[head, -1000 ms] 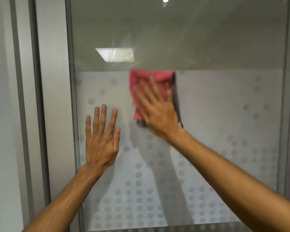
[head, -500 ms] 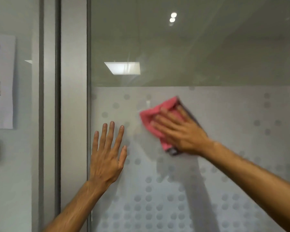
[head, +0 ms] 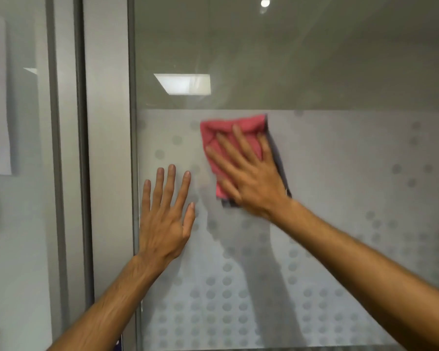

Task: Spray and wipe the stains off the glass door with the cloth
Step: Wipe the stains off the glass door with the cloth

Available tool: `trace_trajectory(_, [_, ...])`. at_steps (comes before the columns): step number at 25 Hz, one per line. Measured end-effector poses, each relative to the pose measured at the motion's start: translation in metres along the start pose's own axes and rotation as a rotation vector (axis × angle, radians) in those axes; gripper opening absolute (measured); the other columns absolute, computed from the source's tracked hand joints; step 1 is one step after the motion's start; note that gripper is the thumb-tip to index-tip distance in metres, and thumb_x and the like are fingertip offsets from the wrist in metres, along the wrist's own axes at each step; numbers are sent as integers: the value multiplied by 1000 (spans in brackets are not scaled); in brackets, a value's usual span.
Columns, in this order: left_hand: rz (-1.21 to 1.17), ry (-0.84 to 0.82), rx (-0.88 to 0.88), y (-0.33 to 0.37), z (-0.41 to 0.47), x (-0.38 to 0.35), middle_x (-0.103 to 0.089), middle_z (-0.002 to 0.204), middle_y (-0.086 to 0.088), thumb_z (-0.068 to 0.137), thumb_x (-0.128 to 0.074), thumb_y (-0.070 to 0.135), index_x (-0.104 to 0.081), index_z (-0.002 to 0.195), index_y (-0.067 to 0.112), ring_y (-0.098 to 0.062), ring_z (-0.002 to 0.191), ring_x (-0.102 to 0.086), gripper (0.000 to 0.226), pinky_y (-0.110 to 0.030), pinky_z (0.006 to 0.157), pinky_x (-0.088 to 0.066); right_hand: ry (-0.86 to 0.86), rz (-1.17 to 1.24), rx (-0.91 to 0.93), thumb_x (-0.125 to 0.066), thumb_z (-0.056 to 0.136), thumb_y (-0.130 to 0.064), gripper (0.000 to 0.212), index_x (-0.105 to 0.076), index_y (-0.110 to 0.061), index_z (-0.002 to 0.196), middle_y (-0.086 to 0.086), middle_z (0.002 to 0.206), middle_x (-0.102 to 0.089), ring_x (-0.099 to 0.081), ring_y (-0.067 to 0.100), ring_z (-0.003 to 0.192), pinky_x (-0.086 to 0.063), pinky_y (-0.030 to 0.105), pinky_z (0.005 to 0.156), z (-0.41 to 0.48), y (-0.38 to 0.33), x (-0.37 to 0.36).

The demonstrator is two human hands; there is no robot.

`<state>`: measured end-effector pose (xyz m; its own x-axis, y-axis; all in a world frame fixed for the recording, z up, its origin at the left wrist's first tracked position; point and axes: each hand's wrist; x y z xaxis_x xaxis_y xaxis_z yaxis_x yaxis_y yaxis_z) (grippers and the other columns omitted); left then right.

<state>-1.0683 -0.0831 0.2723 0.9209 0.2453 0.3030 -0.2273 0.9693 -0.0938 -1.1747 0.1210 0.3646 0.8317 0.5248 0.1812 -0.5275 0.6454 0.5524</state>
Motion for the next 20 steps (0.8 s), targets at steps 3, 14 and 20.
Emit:
trace_trajectory(3, [-9, -14, -1, 1, 1, 1, -2, 170, -11, 102, -39, 40, -13, 161, 19, -29, 157, -1, 68, -57, 126, -8, -83, 2, 171, -41, 106, -44, 63, -27, -20, 163, 12, 170, -23, -15, 40, 158, -13, 75, 119, -108, -53, -10])
trace_trajectory(14, [-7, -62, 42, 7, -32, 0, -1, 170, -11, 102, -36, 44, -13, 161, 20, -31, 157, -1, 68, -62, 123, -12, -81, -41, 411, -41, 107, -38, 54, -42, -18, 157, 6, 163, -39, -33, 37, 152, -23, 67, 120, -151, -12, -15])
trace_trajectory(20, [11, -54, 48, 18, -38, -6, 0, 170, -11, 102, -36, 45, -11, 161, 21, -31, 157, -1, 68, -61, 125, -8, 101, -67, -448, -28, 111, -42, 58, -19, -21, 164, 7, 171, -22, -17, 38, 157, -13, 66, 123, -65, 85, 10])
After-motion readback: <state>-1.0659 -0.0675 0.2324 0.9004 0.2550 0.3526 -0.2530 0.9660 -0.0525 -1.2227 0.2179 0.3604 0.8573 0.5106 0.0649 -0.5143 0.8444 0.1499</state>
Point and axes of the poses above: each hand's wrist, its own z-axis towards the middle knuckle, its own x-axis out of the back of the hand, y = z × x
